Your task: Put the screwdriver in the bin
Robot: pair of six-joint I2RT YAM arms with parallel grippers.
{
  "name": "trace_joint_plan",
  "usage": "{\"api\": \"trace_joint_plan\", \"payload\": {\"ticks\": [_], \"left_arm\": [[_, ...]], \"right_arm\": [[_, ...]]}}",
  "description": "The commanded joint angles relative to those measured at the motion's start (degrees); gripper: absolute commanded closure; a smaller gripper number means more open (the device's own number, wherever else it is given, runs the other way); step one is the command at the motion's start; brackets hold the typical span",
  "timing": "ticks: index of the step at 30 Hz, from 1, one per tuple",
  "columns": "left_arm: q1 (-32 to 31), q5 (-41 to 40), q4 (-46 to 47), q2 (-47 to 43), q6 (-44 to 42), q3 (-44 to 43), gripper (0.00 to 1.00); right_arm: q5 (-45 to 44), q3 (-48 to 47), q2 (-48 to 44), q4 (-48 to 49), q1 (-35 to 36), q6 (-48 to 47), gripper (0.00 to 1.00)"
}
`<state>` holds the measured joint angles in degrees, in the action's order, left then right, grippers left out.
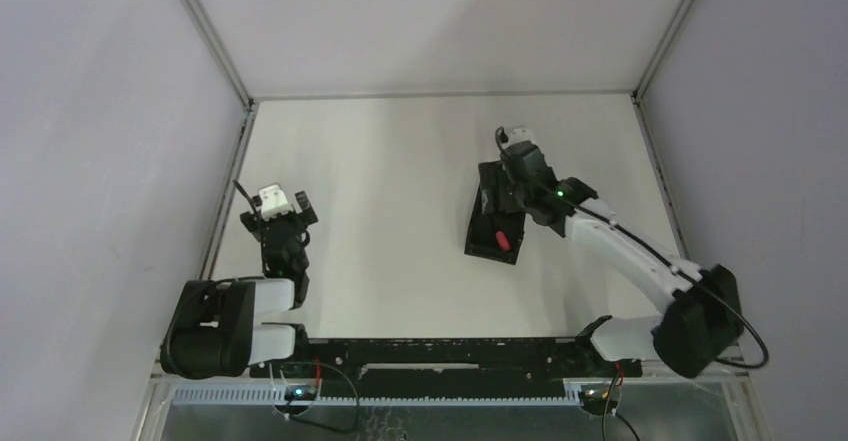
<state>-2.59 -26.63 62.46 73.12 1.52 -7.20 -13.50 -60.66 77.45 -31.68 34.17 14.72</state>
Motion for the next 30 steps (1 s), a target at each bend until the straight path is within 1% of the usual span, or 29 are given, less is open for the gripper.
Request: {"api": "trace_joint_plan", "payload": {"ticks": [1,3,6,8,12,15,18,23,26,30], "left_arm": [[0.3,0.4,1.4,-0.3,0.0,-2.7,0.02],[0.3,0.4,1.3,-0.4,0.0,-2.8,0.02],[0.4,0.4,1.3,-0.3,0.0,-2.8,0.02],[0.4,0.4,1.4,-0.3,0.0,-2.7,0.02],[0.4,0.4,1.4,-0.3,0.0,-2.7,0.02],[0.4,0.4,1.4,-0.3,0.1,-2.8,0.02],[0.4,0.4,1.3,-0.3,0.0,-2.8,0.02],[0.3,0.4,1.3,-0.3,0.0,-2.8,0.02],[0.3,0.4,1.3,-0.3,0.0,-2.7,0.02],[0.3,0.4,1.3,-0.4,0.0,-2.8,0.02]], "right_arm": [[-3.1,-0.6,-8.0,2.0,-1.1,0.3,0.01],[-3.7,-0.2,-10.4,2.8,-2.8,-0.6,0.0],[-6.0,3.3,-15.1,6.8,-5.1,-2.5,0.0],[-6.2,7.8,-19.7,12.5,-7.5,-2.9,0.0],[-0.9,19.8,-27.6,23.4,-16.4,-1.2,0.0],[0.6,28.3,-31.3,28.6,-22.2,0.2,0.0],[0.5,34.4,-33.5,33.6,-26.2,0.6,0.0],[-0.4,44.5,-36.6,44.2,-28.8,-0.2,0.0],[-1.8,47.0,-38.8,45.7,-28.9,-0.5,0.0],[-1.4,49.3,-41.5,47.7,-28.9,-1.1,0.0]]}}
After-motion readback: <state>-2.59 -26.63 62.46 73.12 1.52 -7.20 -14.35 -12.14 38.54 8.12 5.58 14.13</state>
